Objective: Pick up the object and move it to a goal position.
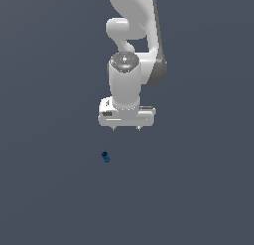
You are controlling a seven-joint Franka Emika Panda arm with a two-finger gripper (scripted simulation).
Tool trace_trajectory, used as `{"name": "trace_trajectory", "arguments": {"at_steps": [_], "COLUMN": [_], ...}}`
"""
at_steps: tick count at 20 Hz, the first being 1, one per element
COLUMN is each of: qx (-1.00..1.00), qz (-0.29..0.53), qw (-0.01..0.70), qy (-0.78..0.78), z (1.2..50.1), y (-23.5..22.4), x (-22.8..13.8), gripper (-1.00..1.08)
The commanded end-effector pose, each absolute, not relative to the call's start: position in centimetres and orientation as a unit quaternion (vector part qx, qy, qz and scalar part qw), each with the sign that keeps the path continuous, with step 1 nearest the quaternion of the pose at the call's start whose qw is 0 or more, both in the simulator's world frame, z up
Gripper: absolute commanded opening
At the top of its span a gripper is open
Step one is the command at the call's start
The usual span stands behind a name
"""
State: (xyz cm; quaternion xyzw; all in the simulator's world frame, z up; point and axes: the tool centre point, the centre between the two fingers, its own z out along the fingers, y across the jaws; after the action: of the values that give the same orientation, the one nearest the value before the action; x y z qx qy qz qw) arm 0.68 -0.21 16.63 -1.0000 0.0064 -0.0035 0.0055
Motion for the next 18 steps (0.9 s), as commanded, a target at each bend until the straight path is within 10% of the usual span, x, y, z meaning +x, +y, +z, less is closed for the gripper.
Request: {"name": "trace_trajectory", "arguments": {"at_steps": [1, 18], "qx": [-1.000, -1.000], "qz": [-0.004, -0.009], "qw": [0.006, 0.001], "qy": [0.006, 0.005], "z": [16.6, 17.7], "y": [-0.2, 0.3], "x": [0.7, 1.8], "gripper": [1.00, 1.00]}}
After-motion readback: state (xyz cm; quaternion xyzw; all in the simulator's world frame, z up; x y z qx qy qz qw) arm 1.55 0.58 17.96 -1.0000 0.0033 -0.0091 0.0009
